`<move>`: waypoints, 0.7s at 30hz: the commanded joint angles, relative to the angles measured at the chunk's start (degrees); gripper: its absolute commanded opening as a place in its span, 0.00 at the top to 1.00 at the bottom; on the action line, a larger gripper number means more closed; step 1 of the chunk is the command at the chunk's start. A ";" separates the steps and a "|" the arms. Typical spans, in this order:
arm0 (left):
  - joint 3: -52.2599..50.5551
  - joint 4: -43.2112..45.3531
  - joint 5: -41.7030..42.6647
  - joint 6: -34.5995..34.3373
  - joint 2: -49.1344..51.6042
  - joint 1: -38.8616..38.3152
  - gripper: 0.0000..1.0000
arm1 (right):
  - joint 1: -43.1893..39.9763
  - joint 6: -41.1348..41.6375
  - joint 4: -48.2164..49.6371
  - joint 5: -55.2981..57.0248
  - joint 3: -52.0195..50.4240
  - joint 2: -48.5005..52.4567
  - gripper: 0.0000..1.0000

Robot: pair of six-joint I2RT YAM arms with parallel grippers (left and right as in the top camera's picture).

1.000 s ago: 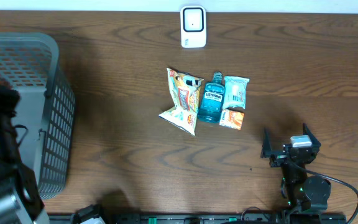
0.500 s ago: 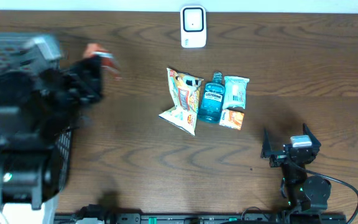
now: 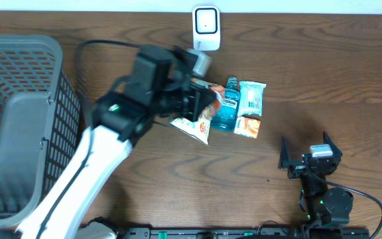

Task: Scan the item barcode
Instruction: 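Carry the red chocolate bar out and drop it in front of the bottle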

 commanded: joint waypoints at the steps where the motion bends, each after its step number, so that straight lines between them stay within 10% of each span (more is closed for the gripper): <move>1: 0.42 0.57 12.72 6.03 5.55 -0.79 0.93 | 0.17 -0.04 -0.22 0.07 -0.07 -0.24 0.01; 21: 0.42 1.97 12.44 11.82 28.70 1.38 0.83 | 0.17 -0.04 -0.24 0.07 -0.07 -0.24 0.01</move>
